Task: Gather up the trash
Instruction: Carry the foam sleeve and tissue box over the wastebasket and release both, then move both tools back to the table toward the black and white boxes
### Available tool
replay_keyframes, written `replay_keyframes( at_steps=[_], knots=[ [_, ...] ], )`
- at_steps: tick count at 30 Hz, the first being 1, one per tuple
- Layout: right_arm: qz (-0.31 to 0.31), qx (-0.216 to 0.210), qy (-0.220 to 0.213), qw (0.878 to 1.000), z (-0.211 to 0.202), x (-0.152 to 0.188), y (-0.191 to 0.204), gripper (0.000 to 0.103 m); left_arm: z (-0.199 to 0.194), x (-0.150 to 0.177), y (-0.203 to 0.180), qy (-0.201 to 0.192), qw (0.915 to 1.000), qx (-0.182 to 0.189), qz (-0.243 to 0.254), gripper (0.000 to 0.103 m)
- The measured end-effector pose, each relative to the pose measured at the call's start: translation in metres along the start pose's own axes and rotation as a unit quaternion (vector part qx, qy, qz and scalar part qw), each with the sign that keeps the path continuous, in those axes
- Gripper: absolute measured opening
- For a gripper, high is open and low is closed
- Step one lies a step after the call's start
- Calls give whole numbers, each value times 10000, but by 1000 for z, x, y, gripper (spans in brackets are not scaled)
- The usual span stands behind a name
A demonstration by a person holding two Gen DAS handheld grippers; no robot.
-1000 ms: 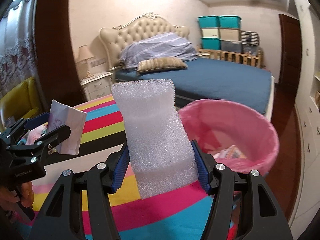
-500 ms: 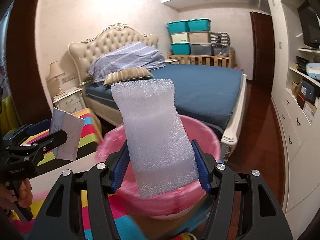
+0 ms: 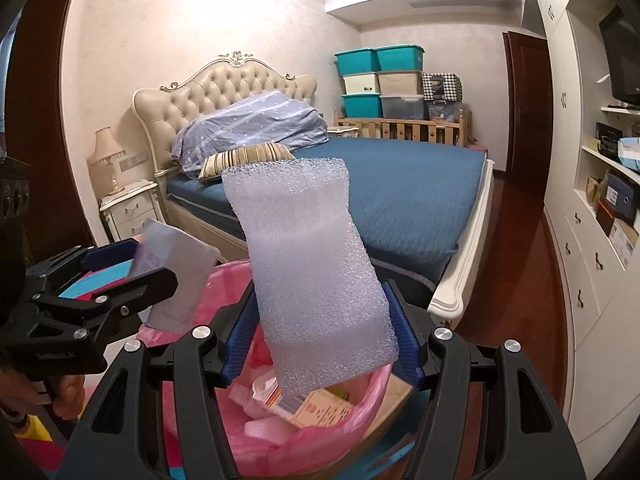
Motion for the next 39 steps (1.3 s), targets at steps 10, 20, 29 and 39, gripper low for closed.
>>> replay_keyframes(
  at_steps=[10,20,29,39],
  knots=[
    [99,-271,7,9996,29,-17,11,75,-40,7,61,-166,9968,-654,-423,98],
    [-2,-408,-259,9988,-22,-32,57,78,-164,45,124,-331,9842,-1611,-652,98],
    [-397,-877,-162,9952,-60,-11,169,84,-261,86,175,-249,9668,-2357,-953,98],
    [-540,-1585,251,9856,-75,26,294,85,-369,139,229,-207,9388,-3304,-951,98]
  ],
)
Point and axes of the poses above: each gripper's, at about its wrist camera, not at the fingertips, and z roughly the way its jaws point, y to its left, x to its underside, the point moved 10 cm from there along z, roughly the way its jaws point, and after that the axes turned 5 degrees about -z, right-handed, at the moved point
